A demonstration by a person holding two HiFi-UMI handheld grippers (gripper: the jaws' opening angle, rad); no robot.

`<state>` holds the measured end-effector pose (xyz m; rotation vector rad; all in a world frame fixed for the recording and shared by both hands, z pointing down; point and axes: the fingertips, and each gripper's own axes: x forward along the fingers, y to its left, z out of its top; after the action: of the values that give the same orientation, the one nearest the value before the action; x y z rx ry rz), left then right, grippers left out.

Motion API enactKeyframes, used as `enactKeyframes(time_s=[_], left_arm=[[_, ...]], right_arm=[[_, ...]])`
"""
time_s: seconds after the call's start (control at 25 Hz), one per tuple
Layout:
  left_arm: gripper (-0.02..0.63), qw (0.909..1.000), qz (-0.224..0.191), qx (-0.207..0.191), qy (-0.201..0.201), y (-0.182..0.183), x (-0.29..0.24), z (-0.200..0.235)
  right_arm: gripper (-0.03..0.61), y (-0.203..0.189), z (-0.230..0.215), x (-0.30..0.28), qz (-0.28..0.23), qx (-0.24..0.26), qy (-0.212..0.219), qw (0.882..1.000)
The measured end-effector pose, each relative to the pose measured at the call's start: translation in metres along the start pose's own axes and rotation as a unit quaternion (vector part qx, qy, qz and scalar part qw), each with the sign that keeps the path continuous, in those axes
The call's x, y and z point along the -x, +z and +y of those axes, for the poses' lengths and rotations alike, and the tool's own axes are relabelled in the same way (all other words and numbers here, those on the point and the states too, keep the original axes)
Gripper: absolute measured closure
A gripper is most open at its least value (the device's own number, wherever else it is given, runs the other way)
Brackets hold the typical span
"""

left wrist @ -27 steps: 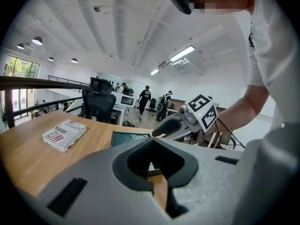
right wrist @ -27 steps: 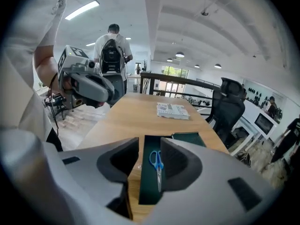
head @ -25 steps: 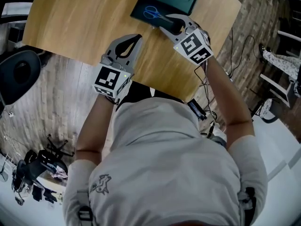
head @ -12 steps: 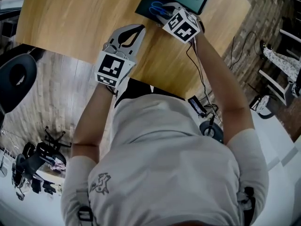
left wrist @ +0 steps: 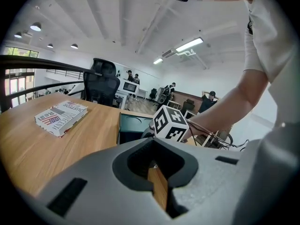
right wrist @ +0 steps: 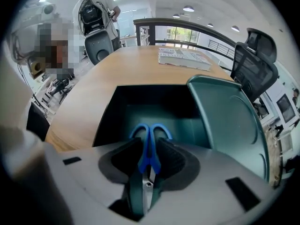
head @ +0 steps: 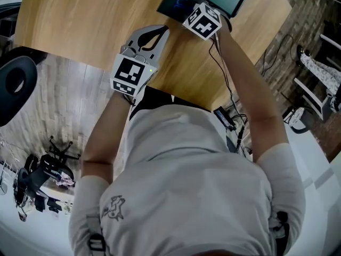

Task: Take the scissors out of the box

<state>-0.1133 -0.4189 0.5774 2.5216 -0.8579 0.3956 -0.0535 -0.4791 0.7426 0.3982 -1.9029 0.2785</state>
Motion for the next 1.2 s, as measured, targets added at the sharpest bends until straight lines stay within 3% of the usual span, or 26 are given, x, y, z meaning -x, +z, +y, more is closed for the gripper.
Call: enactKeyframes(time_s=[0.56, 0.92, 1.2], left_arm=[[0.609, 0.9998, 0.010, 0.018, 0.003, -0.013, 0.007, -0.014], [0.609, 0.9998, -0.007, -0.001, 0.017, -0.001, 0.016, -0.054], [0.609, 0.9986, -0.033, -0.025, 0.034, 0.017, 0.026, -0.104]], right_arm=[[0.487, 0.012, 0.005, 0.015, -0.034, 0.017, -0.019, 0.999], [0.486, 0.025, 0.005, 0.099, -0.119, 0.004, -0.069, 0.990], [0.486, 0.014, 0.032, 0.177, -0.188, -0.008, -0.089, 0.978]])
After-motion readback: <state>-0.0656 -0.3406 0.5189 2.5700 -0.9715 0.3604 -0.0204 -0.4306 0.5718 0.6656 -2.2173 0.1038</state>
